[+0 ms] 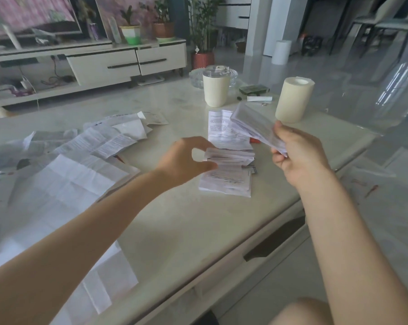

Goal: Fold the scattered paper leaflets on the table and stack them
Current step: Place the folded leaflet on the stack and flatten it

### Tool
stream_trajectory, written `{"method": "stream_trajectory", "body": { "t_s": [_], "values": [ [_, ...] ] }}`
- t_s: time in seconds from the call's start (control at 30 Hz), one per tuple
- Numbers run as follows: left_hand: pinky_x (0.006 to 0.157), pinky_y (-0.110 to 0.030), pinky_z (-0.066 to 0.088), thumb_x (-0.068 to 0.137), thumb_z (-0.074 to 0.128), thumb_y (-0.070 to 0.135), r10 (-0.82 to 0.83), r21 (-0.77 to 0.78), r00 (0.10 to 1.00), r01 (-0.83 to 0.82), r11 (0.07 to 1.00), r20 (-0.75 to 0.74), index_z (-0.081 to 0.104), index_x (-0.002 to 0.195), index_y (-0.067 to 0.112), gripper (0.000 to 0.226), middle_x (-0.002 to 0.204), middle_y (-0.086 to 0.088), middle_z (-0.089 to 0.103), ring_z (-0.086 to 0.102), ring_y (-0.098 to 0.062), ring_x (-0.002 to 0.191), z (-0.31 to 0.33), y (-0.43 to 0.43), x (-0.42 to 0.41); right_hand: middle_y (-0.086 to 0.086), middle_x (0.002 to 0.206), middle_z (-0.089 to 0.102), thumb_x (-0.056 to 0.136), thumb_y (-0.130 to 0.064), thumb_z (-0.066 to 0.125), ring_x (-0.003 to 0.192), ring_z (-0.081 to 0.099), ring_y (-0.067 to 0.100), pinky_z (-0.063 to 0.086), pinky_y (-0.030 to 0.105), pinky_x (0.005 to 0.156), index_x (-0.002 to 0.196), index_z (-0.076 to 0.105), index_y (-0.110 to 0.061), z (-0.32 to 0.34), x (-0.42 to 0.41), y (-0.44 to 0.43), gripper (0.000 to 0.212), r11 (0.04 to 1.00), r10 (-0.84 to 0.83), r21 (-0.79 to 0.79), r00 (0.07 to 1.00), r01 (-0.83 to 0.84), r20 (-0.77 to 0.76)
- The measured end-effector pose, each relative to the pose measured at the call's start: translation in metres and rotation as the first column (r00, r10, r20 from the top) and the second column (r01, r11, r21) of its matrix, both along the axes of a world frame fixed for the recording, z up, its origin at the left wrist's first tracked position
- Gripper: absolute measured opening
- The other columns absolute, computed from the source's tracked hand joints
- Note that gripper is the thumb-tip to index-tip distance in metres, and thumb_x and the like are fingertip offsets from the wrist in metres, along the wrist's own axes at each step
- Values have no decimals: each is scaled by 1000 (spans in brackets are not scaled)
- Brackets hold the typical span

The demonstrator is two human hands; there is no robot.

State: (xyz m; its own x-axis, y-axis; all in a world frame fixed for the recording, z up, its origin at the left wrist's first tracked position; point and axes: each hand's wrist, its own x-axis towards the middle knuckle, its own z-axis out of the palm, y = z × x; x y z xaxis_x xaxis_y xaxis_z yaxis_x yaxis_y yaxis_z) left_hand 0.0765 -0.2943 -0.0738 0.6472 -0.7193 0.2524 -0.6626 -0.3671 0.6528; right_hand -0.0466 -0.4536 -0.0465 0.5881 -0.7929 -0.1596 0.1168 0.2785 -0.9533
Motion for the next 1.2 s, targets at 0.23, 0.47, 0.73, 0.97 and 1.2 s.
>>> {"method": "stream_trajectory", "body": {
  "t_s": [0.23, 0.47, 0.73, 0.97, 1.2],
  "values": [
    [83, -33, 37, 72, 56, 19, -279, 262, 859, 177, 949, 429, 72, 94, 21, 28, 94, 1, 69, 61, -26, 92, -23, 20, -18, -5, 42, 52, 86, -15, 65, 29, 41, 5, 28, 12, 32, 74, 60, -12, -17, 2, 11, 14, 969, 180, -138, 965, -207, -191],
    [62, -16, 39, 76, 47, 15, -1, -10, 971, -2, 1000, -237, 69, 75, 8, 22, 78, -4, 68, 56, -10, 70, -17, 25, -30, 6, 98, 61, 81, -37, 67, 93, 57, 28, 34, 27, 67, 104, 57, -10, -50, 0, 30, 37, 618, -168, -680, 779, -394, -604],
    [83, -33, 42, 83, 48, 40, -91, 132, 912, 41, 990, 400, 69, 103, 15, 38, 105, -4, 67, 61, -26, 98, -16, 17, -30, 8, 115, 48, 85, -44, 62, 98, 58, 30, 33, 29, 70, 116, 50, -14, -46, 4, 38, 44, 502, -287, -727, 703, -468, -651],
    [70, -37, 49, 74, 49, 59, -223, 301, 897, 107, 948, 383, 72, 92, 15, 53, 92, -7, 68, 63, -31, 80, -24, 13, -28, 8, 111, 49, 85, -36, 64, 93, 55, 27, 36, 29, 72, 102, 59, -13, -51, 5, 27, 29, 494, -238, -745, 754, -448, -611],
    [74, -30, 37, 85, 61, 44, -140, 264, 893, 24, 964, 428, 68, 102, 15, 35, 99, -6, 63, 57, -29, 91, -26, 7, -36, 9, 104, 55, 84, -32, 66, 102, 52, 28, 41, 32, 74, 94, 65, -12, -56, 12, 24, 23, 449, -269, -796, 788, -406, -553]
  ]
}}
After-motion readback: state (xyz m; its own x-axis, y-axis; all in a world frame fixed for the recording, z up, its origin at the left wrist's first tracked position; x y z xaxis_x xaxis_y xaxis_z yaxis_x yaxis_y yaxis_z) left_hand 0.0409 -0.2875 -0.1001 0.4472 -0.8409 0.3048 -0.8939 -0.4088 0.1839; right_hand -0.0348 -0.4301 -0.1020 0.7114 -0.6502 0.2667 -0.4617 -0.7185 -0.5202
